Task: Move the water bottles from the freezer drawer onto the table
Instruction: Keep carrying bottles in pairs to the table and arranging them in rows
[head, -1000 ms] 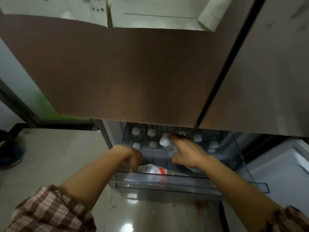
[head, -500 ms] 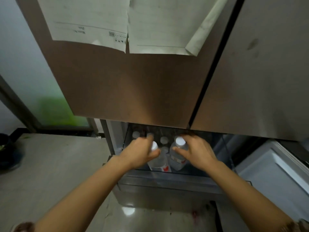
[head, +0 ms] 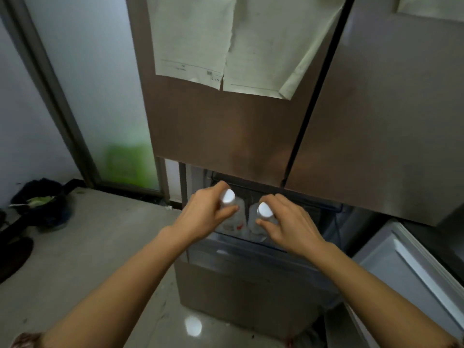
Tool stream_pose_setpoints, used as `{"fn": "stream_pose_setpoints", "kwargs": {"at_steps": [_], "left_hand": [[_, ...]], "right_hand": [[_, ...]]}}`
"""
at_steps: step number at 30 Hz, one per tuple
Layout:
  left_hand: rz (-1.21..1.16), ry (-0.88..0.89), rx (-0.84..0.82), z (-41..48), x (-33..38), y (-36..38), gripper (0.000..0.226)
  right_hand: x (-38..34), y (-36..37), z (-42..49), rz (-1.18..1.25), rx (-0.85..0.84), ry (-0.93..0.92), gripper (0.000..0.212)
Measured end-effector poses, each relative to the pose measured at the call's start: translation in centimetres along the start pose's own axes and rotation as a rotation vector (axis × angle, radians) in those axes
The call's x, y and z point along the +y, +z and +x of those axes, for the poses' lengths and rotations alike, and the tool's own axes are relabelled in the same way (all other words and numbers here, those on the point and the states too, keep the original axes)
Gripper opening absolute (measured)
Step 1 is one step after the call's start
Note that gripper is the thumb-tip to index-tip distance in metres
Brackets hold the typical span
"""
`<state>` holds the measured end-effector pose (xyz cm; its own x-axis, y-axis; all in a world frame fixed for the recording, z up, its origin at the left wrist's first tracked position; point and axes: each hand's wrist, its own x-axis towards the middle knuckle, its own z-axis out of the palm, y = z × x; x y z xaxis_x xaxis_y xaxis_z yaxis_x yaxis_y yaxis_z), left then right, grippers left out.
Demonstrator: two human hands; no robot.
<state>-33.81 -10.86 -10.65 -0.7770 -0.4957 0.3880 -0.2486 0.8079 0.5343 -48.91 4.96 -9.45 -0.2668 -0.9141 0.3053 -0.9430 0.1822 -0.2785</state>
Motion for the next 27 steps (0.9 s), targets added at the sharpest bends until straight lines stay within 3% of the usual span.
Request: {"fn": "stream_pose_setpoints", "kwargs": {"at_steps": [6,11,14,20,27], "left_hand": [[0.012,-0.11,0.217,-3.8,1.6,-8.5,0.022],[0.189,-0.233,0.243,-9.3,1.3,-16.1,0.026],[0.288,-0.365,0.206,-14.2,-0.2,-19.4,0.035],[0.438,-0.592,0.135,-27.2,-5.6,-25.5,0.031],[0.473,-0.722,0.123,-43.8,-12.0,-35.3,0.027]], "right_hand": [[-6.4,-4.1,3.0,0.203,0.075,-0.172,0.029],[-13.4,-5.1,5.3,0.324,-0.105,-0.383,0.028],[-18.6,-2.9,5.7,0.346,-0.208,-0.504,0.021],[-31.8,4.2,5.4,0.36,-0.325,-0.718,0.021],[-50.7,12.7,3.2,0.338,-0.404,-0.876,0.023]]}}
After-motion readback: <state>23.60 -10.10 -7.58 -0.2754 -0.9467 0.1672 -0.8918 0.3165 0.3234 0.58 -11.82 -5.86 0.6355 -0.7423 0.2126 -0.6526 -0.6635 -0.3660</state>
